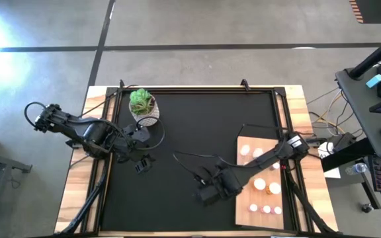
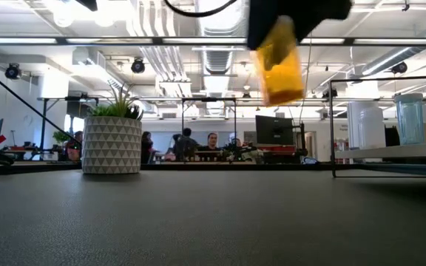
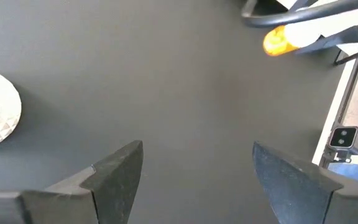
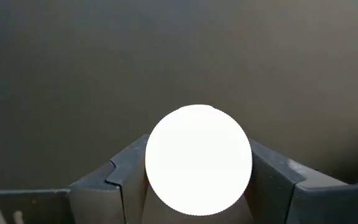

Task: Pick and place medicine bottles onto shelf by color
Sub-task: Put the orange pill bottle on the shelf aligned with the other pill capsule bottles

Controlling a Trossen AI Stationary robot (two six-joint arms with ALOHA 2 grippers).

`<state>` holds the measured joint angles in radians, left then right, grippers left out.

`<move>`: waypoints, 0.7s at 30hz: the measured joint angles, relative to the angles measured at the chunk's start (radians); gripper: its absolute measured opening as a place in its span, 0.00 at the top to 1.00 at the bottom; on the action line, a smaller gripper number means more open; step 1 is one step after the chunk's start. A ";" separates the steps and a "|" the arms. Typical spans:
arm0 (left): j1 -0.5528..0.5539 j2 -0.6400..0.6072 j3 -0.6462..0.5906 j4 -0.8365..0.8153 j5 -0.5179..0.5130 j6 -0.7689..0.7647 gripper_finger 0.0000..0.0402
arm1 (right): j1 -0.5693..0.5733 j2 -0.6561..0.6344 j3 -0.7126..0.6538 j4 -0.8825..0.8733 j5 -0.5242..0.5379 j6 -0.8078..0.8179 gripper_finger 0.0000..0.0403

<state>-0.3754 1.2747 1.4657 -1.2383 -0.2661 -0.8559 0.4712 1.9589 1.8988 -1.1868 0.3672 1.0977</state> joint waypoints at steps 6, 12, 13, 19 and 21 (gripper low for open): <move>0.000 0.000 0.000 0.037 0.000 -0.003 0.29 | 0.047 -0.071 -0.033 -0.072 0.010 0.019 0.50; 0.000 0.000 0.000 0.159 0.002 -0.002 0.29 | 0.111 -0.210 -0.160 -0.078 0.036 0.064 0.50; 0.000 0.000 0.000 0.180 0.001 -0.002 0.29 | 0.126 -0.233 -0.189 -0.076 0.043 0.079 0.50; 0.000 0.005 0.000 0.329 0.001 -0.003 0.29 | 0.229 -0.370 -0.375 -0.032 0.105 0.184 0.50; 0.000 0.012 0.000 0.379 0.001 -0.002 0.29 | 0.264 -0.414 -0.438 0.003 0.120 0.212 0.50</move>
<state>-0.3756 1.2866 1.4654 -0.8593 -0.2653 -0.8581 0.7349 1.5454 1.4607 -1.1843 0.4871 1.3096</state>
